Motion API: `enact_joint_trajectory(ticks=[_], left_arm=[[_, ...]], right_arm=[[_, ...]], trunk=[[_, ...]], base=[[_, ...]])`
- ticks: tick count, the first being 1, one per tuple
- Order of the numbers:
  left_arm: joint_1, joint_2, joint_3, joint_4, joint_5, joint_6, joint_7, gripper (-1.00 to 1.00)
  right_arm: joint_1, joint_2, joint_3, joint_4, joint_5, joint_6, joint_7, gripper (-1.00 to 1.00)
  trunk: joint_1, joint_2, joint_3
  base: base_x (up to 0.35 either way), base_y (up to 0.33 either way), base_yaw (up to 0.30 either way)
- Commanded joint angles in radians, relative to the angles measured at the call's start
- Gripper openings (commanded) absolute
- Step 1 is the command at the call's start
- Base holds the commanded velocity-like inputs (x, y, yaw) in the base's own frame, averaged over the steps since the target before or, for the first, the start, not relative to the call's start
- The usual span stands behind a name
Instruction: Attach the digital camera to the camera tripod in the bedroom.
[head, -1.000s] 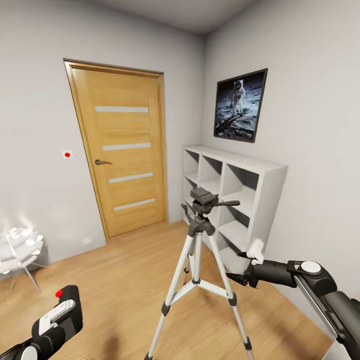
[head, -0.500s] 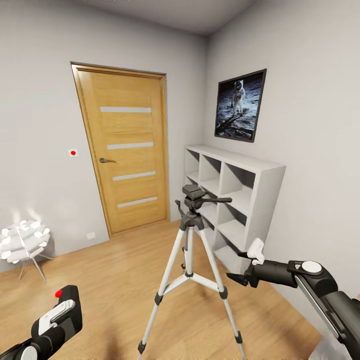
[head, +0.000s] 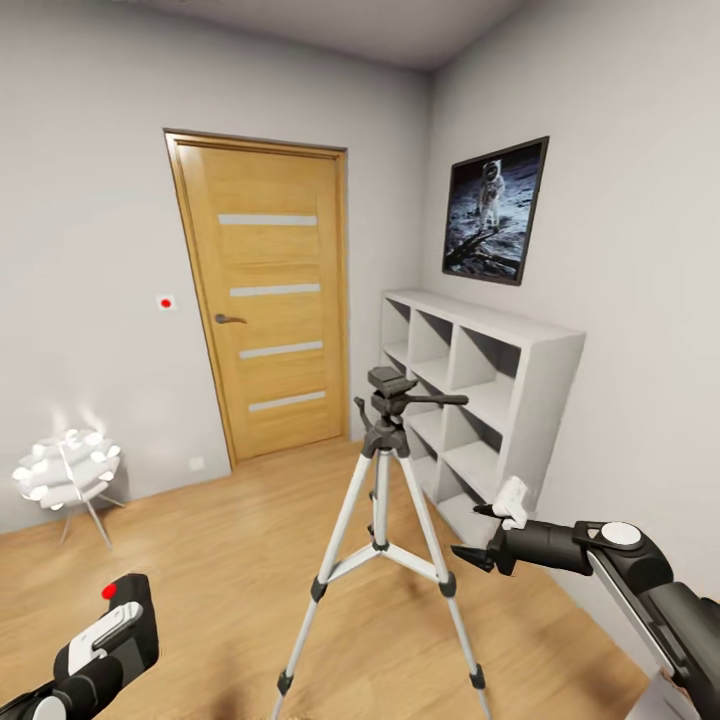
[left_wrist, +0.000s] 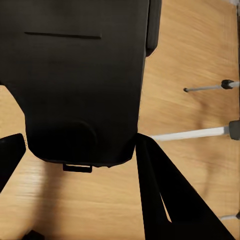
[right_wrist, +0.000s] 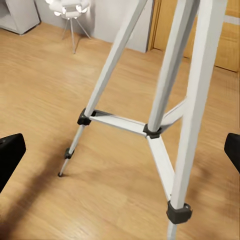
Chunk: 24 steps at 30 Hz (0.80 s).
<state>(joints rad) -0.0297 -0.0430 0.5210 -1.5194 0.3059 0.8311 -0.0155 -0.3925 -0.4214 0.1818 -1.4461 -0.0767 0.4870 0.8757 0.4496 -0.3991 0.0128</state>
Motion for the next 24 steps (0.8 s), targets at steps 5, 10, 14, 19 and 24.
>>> enact_joint_trajectory(ticks=[5,10,14,19,24], left_arm=[[-0.001,-0.001,0.006,-0.001,0.001,0.006,-0.004,-1.00],[-0.001,-0.001,0.008,-0.001,0.001,0.006,-0.004,-1.00],[-0.001,-0.001,0.009,-0.002,0.001,0.006,-0.003,-1.00],[-0.001,-0.001,0.009,-0.002,0.001,0.006,-0.002,-1.00],[-0.001,-0.001,0.015,-0.003,0.001,0.006,-0.001,-1.00]], right_arm=[[0.000,-0.001,0.001,0.000,-0.009,0.008,-0.001,1.00],[0.000,-0.001,0.001,0.000,-0.009,0.008,-0.001,1.00],[0.000,0.000,0.001,0.000,-0.009,0.008,-0.001,1.00],[0.000,-0.002,0.001,-0.001,-0.009,0.007,-0.001,1.00],[0.000,-0.002,0.001,-0.001,-0.009,0.007,-0.001,1.00]], trunk=[[0.000,-0.001,0.000],[0.000,-0.001,0.000],[0.000,-0.001,0.000],[0.000,-0.001,0.000],[0.000,-0.001,0.000]], base=[[-0.002,-0.007,0.271],[-0.001,-0.004,0.282],[0.000,-0.102,0.285],[0.000,-0.248,0.286],[0.000,-0.311,0.224]])
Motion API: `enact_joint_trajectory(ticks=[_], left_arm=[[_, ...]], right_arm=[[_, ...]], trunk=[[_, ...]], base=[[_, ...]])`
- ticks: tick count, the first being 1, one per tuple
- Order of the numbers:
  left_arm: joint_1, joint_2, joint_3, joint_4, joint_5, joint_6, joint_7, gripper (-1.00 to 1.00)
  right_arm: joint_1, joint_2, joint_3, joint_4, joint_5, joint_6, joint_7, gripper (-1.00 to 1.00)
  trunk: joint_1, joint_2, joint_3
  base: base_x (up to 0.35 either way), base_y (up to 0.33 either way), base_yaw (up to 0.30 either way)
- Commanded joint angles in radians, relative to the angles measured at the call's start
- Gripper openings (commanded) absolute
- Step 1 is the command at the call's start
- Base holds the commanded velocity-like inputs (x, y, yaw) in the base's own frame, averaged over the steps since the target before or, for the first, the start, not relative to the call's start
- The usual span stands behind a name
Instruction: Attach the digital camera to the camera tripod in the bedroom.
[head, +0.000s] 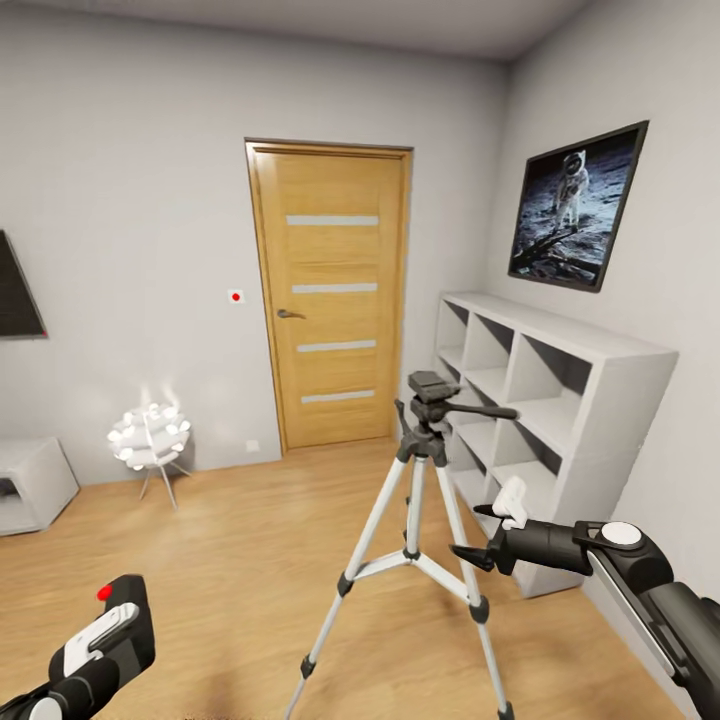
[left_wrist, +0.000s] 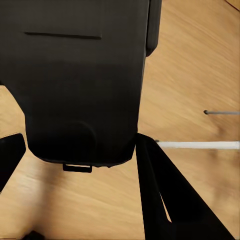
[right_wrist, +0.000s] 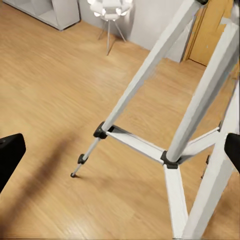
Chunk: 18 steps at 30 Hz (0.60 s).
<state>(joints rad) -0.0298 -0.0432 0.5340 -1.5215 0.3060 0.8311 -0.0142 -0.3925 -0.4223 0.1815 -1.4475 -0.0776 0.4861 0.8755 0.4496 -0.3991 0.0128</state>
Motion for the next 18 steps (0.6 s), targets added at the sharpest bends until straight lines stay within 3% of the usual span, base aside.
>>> enact_joint_trajectory(ticks=[1,6,14,18], left_arm=[[-0.001,-0.001,0.004,-0.001,0.001,0.006,-0.003,-1.00],[-0.001,-0.002,0.008,-0.002,0.002,0.006,-0.003,-1.00],[-0.001,-0.002,0.009,-0.002,0.001,0.005,-0.004,-1.00],[-0.001,-0.002,0.010,-0.002,0.001,0.005,-0.004,-1.00]], right_arm=[[0.000,-0.001,0.001,0.000,-0.008,0.008,-0.001,1.00],[0.000,-0.002,0.001,0.000,-0.008,0.008,-0.001,1.00],[0.000,-0.003,0.001,-0.001,-0.008,0.008,-0.001,1.00],[0.000,-0.003,0.002,-0.001,-0.008,0.007,-0.001,1.00]], trunk=[[0.000,-0.001,0.000],[0.000,-0.001,0.000],[0.000,-0.001,0.000],[0.000,-0.001,0.000]], base=[[0.000,-0.328,0.119],[0.000,-0.293,0.058],[0.000,-0.094,0.012],[0.031,-0.232,0.001]])
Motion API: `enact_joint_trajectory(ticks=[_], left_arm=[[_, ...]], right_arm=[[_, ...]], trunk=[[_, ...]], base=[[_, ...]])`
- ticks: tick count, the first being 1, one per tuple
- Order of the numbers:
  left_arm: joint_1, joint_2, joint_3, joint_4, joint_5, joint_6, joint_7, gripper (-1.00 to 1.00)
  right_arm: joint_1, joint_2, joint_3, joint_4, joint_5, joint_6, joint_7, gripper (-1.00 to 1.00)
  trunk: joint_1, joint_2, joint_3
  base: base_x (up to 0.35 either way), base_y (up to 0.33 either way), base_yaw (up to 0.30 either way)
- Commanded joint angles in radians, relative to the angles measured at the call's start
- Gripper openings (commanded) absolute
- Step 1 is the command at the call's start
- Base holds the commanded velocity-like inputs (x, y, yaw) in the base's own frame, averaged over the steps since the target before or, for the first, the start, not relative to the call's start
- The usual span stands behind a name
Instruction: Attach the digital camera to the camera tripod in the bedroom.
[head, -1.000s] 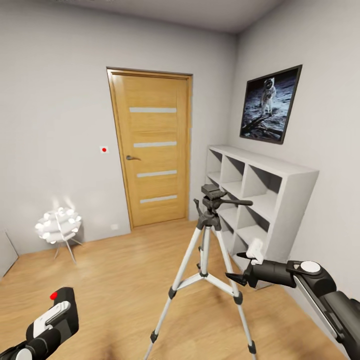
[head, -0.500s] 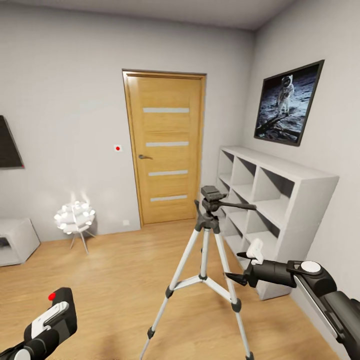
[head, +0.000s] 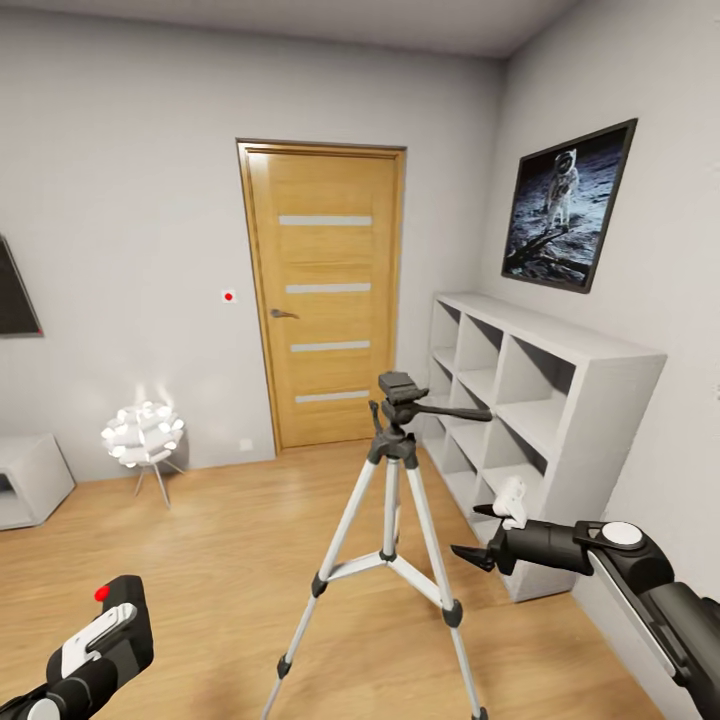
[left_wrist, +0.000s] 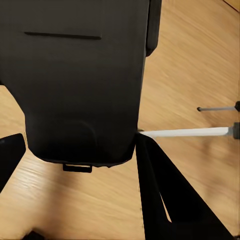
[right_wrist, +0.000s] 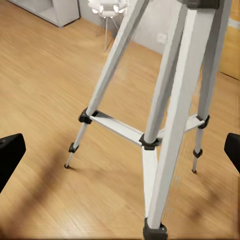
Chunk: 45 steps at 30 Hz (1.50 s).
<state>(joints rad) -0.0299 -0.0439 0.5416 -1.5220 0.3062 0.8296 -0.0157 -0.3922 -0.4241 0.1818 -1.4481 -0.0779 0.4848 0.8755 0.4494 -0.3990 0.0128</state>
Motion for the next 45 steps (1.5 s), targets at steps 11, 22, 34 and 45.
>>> enact_joint_trajectory(ticks=[11,22,34,45], left_arm=[[0.005,0.000,0.005,-0.009,0.001,0.007,0.000,-1.00],[0.008,0.000,0.016,-0.011,0.002,0.008,-0.001,-1.00],[0.008,0.000,0.017,-0.011,0.001,0.007,0.000,-1.00],[0.008,0.000,0.017,-0.010,0.001,0.008,0.000,-1.00]], right_arm=[[0.000,-0.008,0.003,-0.013,-0.008,0.008,0.001,1.00],[0.000,-0.006,0.004,-0.019,-0.008,0.009,0.000,1.00],[0.000,-0.003,0.004,-0.020,-0.010,0.011,0.002,1.00],[0.000,0.000,0.003,-0.020,-0.007,0.017,0.138,1.00]], trunk=[[0.001,-0.001,0.000],[0.001,-0.001,0.000],[0.001,-0.001,0.000],[0.001,-0.001,0.000]], base=[[0.024,-0.065,0.000],[0.001,-0.016,0.000],[0.055,-0.146,0.000],[0.009,-0.022,0.000]])
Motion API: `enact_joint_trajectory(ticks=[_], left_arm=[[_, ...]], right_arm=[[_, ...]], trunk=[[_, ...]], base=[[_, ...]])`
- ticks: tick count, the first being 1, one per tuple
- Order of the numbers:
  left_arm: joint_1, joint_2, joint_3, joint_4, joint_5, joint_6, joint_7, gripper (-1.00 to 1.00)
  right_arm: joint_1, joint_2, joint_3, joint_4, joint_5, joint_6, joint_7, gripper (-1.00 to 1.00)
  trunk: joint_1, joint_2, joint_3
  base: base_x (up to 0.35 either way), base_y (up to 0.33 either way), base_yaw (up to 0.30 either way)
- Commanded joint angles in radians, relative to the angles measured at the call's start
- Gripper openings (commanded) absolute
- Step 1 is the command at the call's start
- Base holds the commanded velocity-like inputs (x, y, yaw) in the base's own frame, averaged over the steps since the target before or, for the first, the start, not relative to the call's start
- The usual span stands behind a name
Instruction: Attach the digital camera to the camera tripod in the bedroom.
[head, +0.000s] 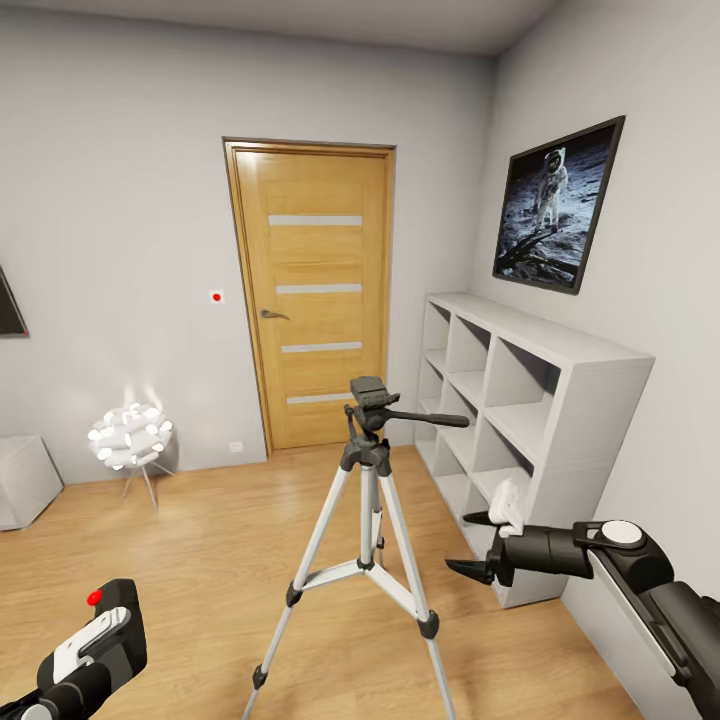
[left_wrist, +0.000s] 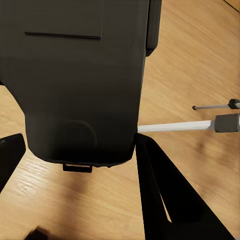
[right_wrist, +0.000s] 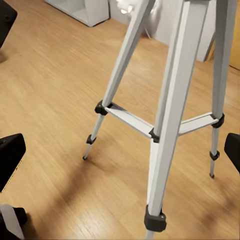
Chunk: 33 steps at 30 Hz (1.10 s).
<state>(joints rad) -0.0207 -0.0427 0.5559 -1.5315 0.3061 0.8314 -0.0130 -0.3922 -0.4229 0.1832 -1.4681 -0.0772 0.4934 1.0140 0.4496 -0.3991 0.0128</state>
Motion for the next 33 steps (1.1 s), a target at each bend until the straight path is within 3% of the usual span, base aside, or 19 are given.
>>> enact_joint_trajectory(ticks=[1,14,23,33], left_arm=[[-0.001,-0.001,0.002,-0.001,0.001,0.006,-0.002,-1.00],[-0.001,-0.001,0.002,-0.001,0.001,0.006,-0.002,-1.00],[-0.001,-0.001,0.002,-0.001,0.001,0.009,-0.002,-1.00],[-0.001,-0.001,0.002,-0.001,0.002,0.009,-0.002,-1.00]], right_arm=[[-0.001,0.000,0.001,0.000,-0.008,0.009,0.005,1.00],[0.001,0.008,0.001,0.001,-0.006,0.007,0.012,1.00],[0.028,0.015,0.005,0.002,-0.007,0.007,-0.101,1.00],[0.037,0.018,0.009,0.002,-0.007,0.008,-0.120,1.00]], trunk=[[0.000,-0.001,0.000],[0.000,-0.001,0.000],[0.000,-0.001,0.000],[0.000,-0.001,0.000]], base=[[0.002,-0.004,0.000],[0.000,-0.001,0.000],[0.000,0.000,0.000],[0.012,0.000,0.000]])
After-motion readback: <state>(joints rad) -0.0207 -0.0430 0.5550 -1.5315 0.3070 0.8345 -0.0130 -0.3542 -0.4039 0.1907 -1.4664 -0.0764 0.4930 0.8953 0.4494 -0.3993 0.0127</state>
